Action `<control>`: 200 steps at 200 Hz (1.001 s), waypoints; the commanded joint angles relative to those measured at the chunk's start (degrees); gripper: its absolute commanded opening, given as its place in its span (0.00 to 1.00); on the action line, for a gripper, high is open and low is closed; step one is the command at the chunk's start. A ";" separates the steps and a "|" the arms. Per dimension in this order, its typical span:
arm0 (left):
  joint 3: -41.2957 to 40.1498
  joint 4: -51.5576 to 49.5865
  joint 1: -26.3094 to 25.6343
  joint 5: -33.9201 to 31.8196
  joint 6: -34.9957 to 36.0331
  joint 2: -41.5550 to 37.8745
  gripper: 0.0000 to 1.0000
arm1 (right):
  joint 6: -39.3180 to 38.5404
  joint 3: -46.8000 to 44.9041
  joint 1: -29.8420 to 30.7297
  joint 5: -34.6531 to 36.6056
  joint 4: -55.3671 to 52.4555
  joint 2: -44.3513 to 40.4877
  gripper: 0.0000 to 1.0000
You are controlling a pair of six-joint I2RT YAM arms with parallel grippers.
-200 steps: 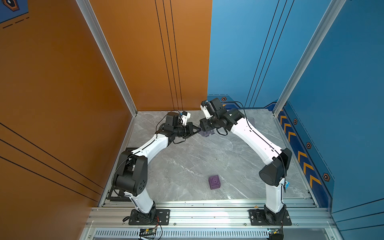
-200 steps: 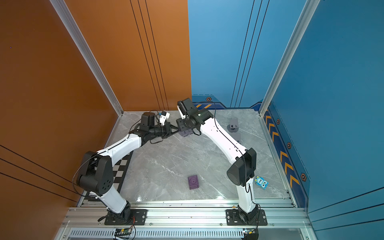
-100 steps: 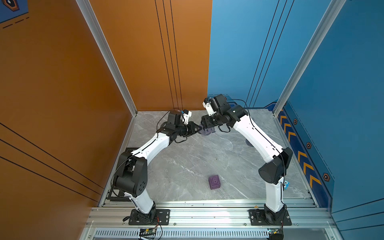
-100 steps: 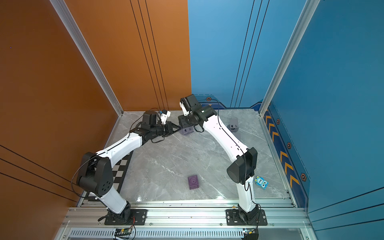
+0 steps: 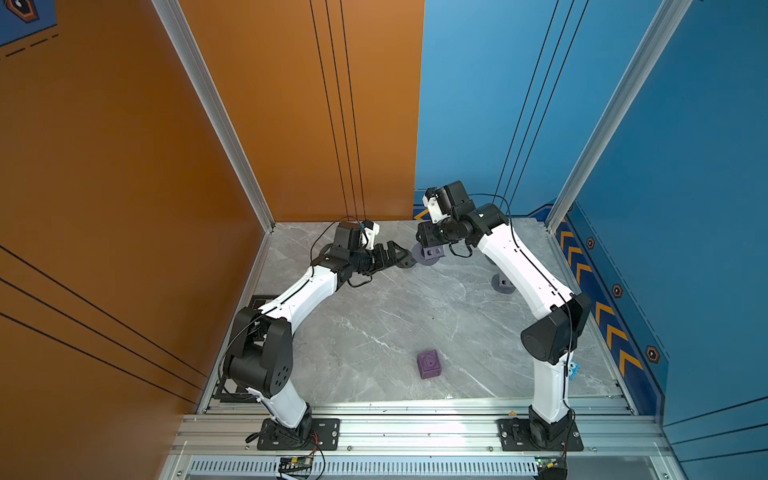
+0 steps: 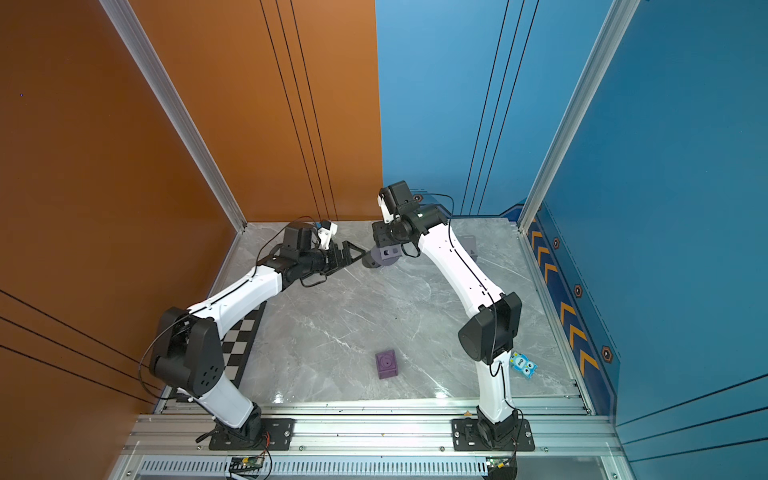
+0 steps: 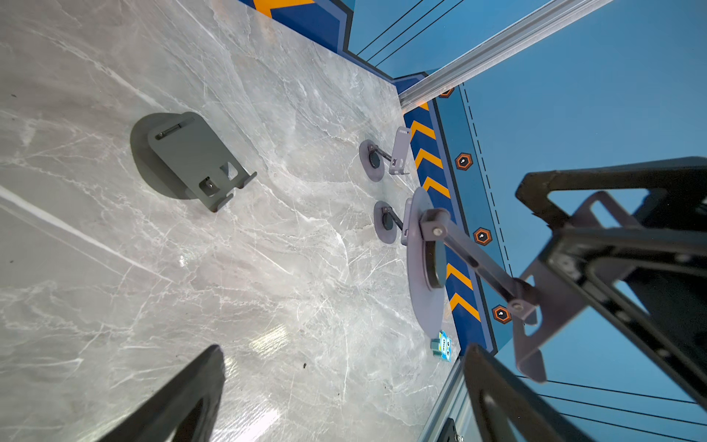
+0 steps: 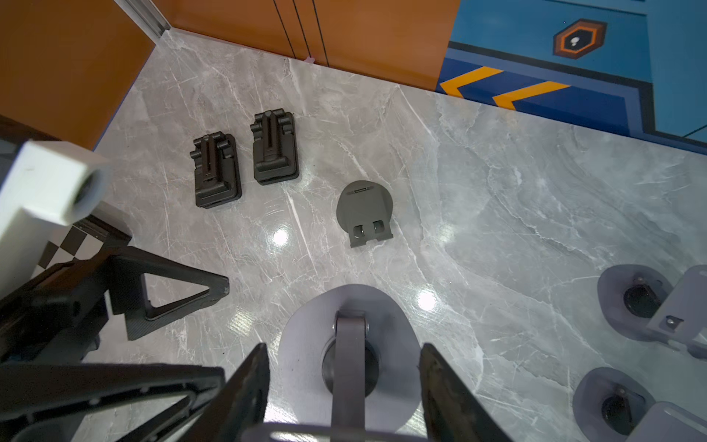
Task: Open the phone stand
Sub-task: Place the phone stand at the center of the board.
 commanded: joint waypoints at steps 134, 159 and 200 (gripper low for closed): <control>-0.62 -0.66 -2.70 -2.77 -1.17 0.83 0.98 | 0.15 0.21 -16.95 0.90 10.03 15.78 0.35; 0.36 -0.79 -3.29 -2.78 -1.73 2.41 0.98 | 0.80 3.51 -18.38 1.68 10.05 19.60 0.35; 2.79 -0.72 -4.51 -2.80 -2.48 5.52 0.98 | 2.22 6.64 -20.96 2.16 10.05 23.48 0.34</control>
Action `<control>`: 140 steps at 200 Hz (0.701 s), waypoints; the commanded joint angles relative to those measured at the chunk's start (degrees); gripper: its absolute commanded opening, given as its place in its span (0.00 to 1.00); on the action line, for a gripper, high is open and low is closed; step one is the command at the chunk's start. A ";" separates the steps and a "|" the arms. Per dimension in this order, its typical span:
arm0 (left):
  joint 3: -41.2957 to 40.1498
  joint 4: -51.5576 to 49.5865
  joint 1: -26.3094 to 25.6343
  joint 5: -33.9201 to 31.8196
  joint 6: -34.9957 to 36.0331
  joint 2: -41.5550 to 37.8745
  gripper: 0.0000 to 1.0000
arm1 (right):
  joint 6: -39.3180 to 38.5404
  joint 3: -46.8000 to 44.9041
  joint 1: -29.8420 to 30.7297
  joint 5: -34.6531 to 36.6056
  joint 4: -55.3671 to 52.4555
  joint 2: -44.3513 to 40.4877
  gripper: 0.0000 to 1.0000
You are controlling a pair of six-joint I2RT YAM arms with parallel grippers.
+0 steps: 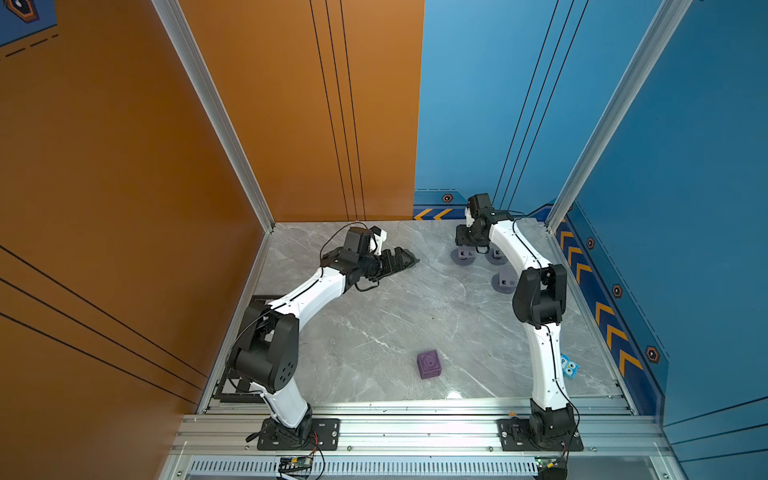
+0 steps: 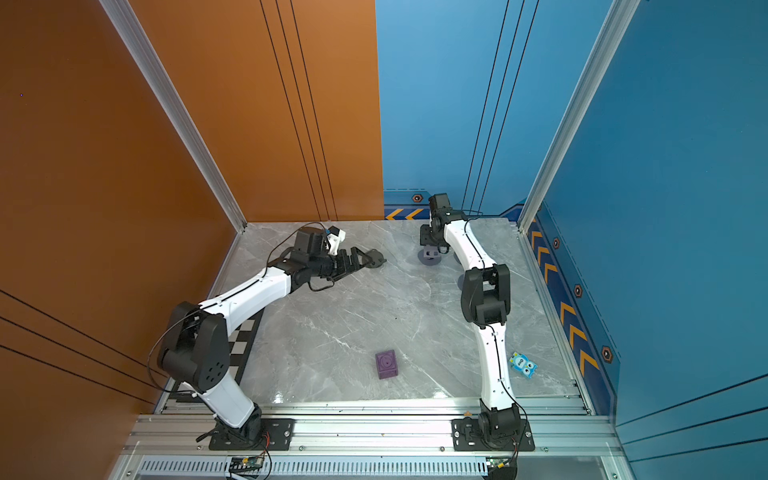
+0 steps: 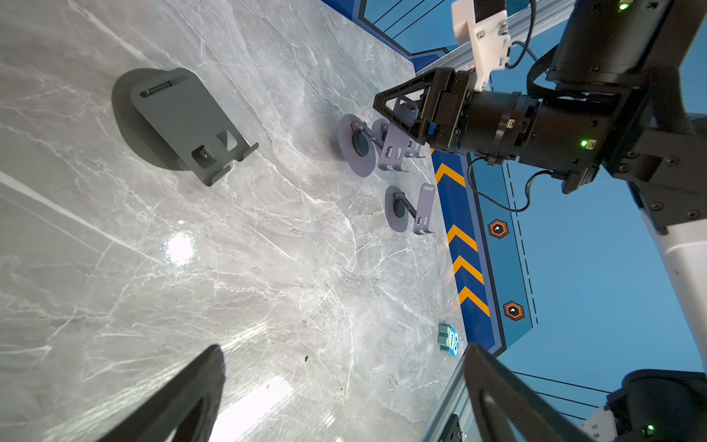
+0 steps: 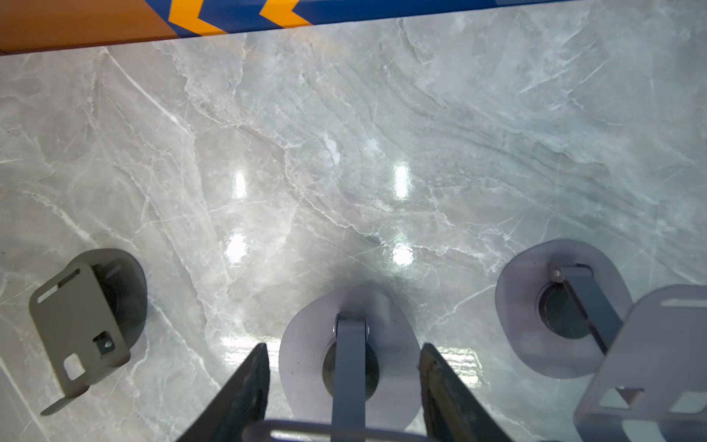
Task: Open the phone stand
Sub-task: Place the phone stand at the center of the board.
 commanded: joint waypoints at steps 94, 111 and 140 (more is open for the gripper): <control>7.55 -0.53 -2.79 -0.42 -1.71 7.72 0.98 | 0.76 4.95 -4.08 0.05 1.13 4.85 0.38; 7.91 -0.57 -2.85 -0.22 -1.76 8.22 0.98 | 0.67 4.74 -4.22 -0.37 1.06 5.15 0.39; 8.04 -0.48 -2.93 -0.21 -1.85 8.40 0.98 | 0.62 4.23 -4.29 -0.89 0.92 5.39 0.43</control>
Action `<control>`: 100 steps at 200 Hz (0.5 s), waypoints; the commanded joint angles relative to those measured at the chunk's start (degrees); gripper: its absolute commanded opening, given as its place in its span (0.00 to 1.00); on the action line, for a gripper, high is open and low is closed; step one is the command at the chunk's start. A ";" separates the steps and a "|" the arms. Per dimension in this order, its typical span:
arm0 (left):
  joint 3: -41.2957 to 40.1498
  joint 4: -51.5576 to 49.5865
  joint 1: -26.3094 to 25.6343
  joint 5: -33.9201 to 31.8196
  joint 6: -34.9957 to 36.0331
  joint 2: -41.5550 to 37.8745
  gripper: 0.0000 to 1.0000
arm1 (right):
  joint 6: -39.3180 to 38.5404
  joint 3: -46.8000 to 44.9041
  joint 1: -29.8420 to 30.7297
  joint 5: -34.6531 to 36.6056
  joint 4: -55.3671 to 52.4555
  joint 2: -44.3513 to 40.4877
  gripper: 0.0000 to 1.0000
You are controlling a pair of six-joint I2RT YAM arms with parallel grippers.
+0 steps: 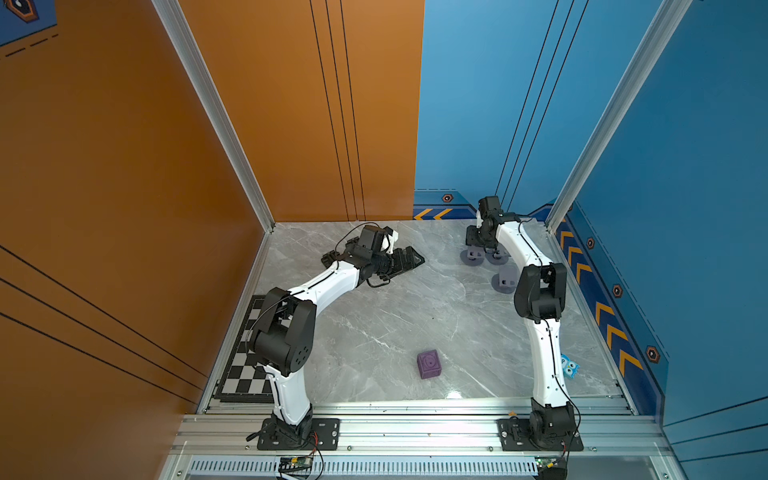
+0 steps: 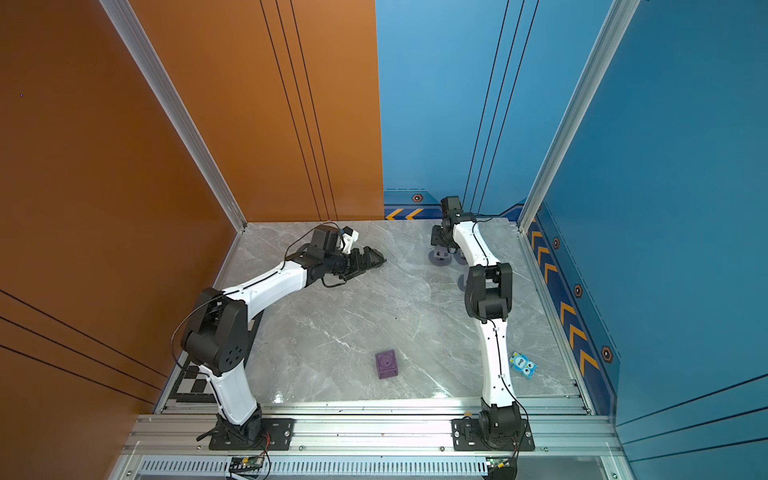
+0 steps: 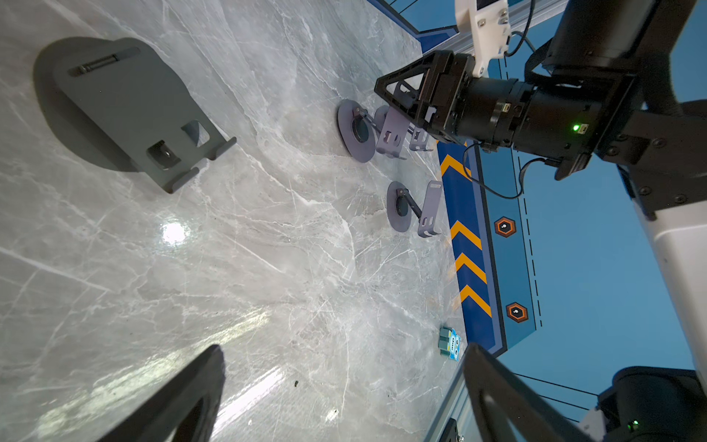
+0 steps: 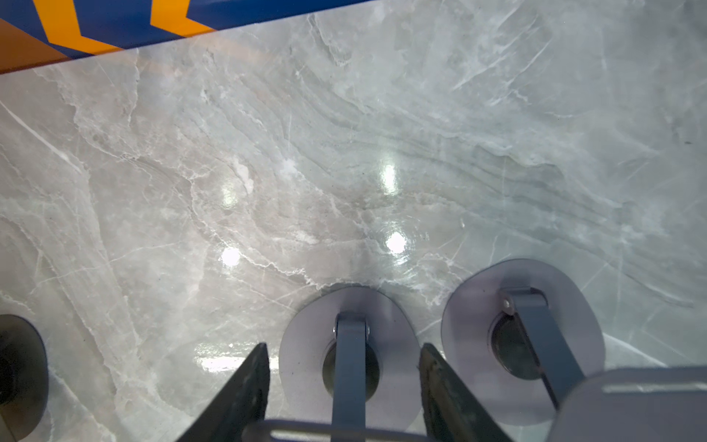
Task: Open the phone stand
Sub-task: Place the phone stand at the center of the board.
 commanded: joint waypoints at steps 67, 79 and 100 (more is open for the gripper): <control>1.15 -0.46 -0.53 0.10 -0.09 0.18 0.98 | -0.09 0.88 -0.42 -0.84 -0.25 -0.56 0.70; 0.95 -0.41 -0.57 0.17 -0.01 -0.05 0.98 | -0.09 0.93 -0.41 -0.42 -0.47 -1.05 0.90; 0.76 -0.51 -0.54 0.20 0.09 -0.41 0.98 | -0.16 1.02 -0.27 0.09 -0.54 -2.42 1.00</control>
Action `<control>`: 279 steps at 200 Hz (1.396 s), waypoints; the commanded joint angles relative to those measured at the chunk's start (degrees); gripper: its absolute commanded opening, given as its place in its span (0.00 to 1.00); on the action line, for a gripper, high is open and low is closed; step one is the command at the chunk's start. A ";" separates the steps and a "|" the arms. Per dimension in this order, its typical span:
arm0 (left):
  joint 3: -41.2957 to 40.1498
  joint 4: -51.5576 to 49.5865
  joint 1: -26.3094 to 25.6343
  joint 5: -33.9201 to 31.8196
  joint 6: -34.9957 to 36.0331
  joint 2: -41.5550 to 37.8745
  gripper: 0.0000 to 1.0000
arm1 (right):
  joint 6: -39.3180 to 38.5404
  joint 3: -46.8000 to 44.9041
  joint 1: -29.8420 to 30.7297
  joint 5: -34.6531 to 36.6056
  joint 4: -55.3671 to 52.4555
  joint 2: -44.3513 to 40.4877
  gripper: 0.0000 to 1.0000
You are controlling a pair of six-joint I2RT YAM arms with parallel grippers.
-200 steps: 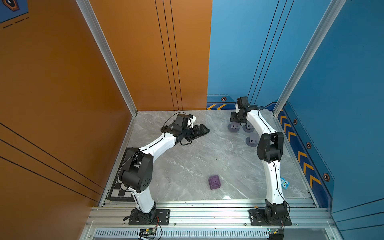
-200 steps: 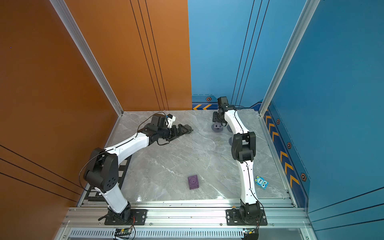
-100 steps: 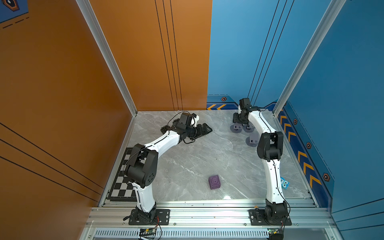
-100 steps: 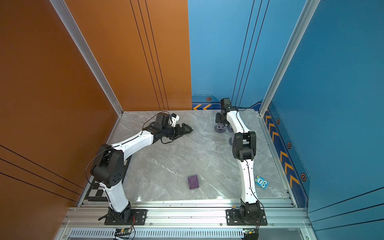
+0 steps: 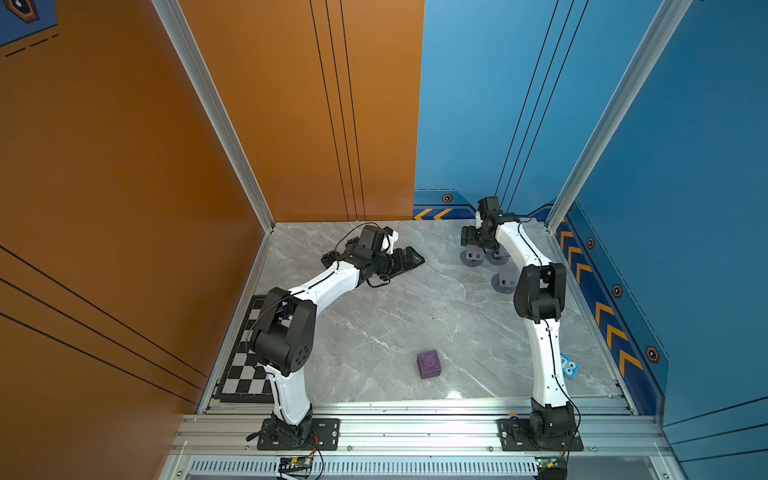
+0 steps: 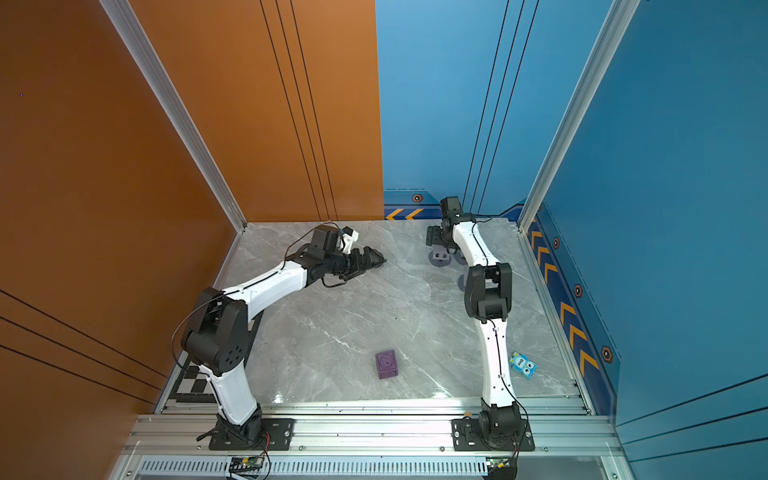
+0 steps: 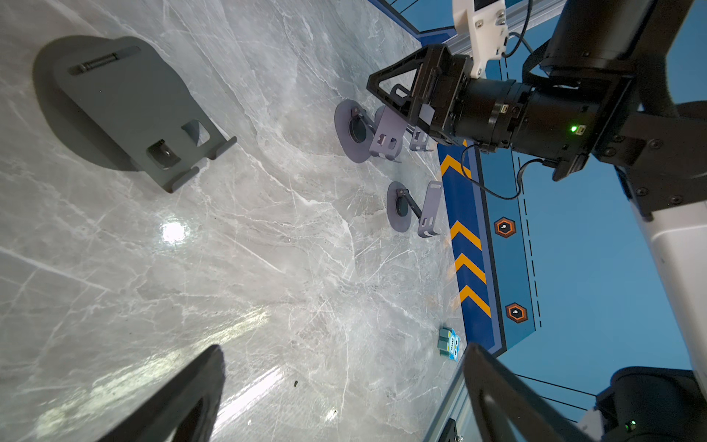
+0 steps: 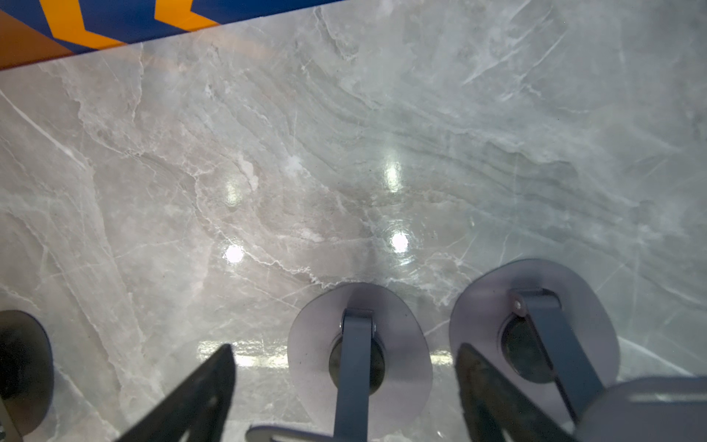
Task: Open the phone stand
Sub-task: Place the phone stand at the center of the board.
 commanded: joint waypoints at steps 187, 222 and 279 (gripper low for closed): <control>-14.10 -1.91 9.58 -0.05 2.52 -19.33 0.98 | -2.53 1.60 13.66 -2.64 -1.94 -11.04 1.00; -18.72 -2.57 11.26 -0.42 2.52 -24.51 0.98 | -4.30 0.50 17.13 -6.25 -1.92 -9.37 1.00; -26.90 -5.56 13.38 -0.89 2.48 -33.71 0.98 | -6.29 -0.11 20.80 -6.03 -2.91 -4.97 1.00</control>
